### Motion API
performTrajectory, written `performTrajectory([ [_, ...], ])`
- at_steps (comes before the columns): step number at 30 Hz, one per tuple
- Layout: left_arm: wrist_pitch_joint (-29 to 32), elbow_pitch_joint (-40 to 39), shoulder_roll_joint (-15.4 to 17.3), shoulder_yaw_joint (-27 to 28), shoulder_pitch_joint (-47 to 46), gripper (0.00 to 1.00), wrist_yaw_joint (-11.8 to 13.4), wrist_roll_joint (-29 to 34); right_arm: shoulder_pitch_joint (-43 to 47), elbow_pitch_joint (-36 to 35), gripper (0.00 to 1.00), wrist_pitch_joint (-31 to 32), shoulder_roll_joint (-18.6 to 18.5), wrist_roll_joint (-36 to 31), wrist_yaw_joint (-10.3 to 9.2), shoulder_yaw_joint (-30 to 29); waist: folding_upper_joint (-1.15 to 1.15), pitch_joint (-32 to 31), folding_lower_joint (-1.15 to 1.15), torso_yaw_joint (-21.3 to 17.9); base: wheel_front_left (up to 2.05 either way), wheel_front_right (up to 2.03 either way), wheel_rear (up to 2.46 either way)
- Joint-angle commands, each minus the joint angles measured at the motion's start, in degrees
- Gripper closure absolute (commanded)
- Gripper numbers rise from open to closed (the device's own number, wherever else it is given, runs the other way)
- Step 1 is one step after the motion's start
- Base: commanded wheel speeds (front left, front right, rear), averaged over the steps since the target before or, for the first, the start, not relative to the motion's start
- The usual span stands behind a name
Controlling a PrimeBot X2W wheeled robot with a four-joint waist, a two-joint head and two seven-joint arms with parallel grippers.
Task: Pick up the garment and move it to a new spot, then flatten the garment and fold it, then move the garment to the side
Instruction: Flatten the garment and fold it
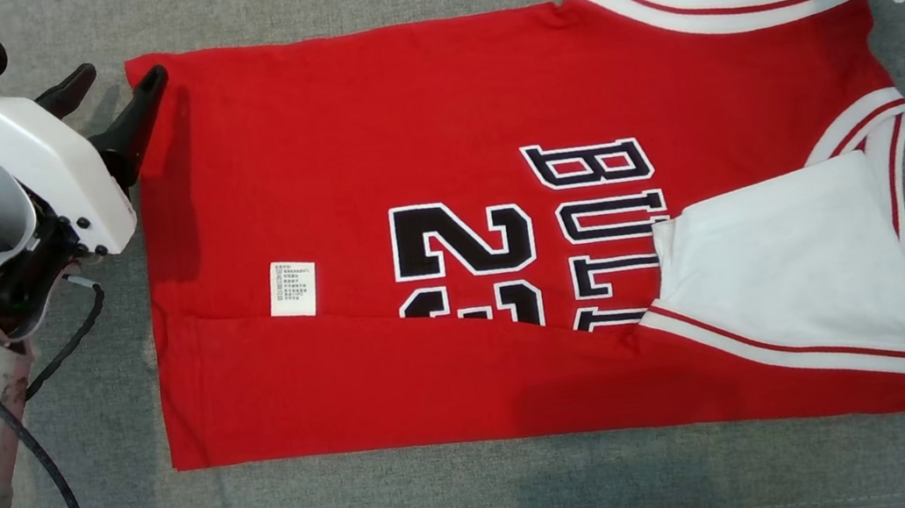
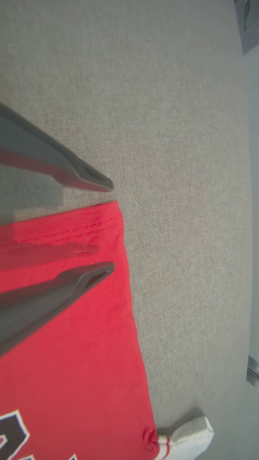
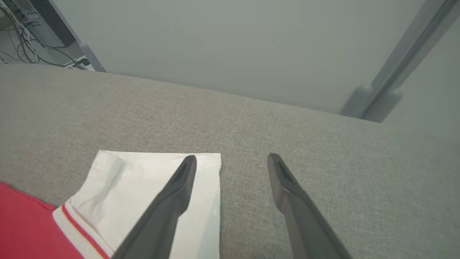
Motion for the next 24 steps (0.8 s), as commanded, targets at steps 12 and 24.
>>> performTrajectory([
  [12,-1.2,6.5,0.2,-2.5,-7.7,0.0,-2.1,-2.9,-8.2,8.9,0.0,-0.6,0.9,6.7,0.01,9.9,0.0,3.9,0.0,3.1,0.0,0.0,0.0],
  [24,-2.3,6.9,-0.6,-8.9,-10.5,0.0,-2.1,-8.8,-11.6,16.2,0.0,-2.2,1.4,11.4,0.01,14.8,0.0,4.4,0.0,4.7,0.0,0.0,0.0],
])
